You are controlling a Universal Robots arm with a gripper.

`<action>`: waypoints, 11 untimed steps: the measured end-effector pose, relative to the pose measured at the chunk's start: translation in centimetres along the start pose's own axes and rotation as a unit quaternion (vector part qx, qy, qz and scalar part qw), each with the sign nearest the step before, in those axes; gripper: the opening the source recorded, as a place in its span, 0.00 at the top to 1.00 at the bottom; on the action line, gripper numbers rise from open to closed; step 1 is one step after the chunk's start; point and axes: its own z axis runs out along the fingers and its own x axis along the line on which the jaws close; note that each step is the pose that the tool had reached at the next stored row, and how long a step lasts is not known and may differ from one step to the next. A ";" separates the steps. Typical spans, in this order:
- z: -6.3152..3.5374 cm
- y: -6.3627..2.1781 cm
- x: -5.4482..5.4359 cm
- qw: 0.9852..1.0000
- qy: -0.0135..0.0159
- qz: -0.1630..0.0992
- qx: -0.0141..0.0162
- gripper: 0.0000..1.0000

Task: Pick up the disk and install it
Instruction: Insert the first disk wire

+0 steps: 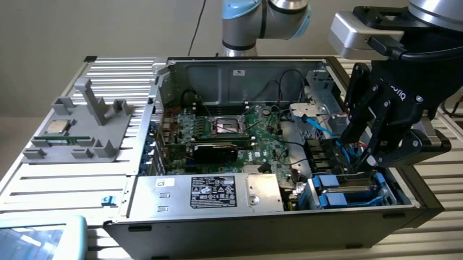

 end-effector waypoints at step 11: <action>0.00 -0.01 0.0 1.000 0.000 0.000 0.000 0.48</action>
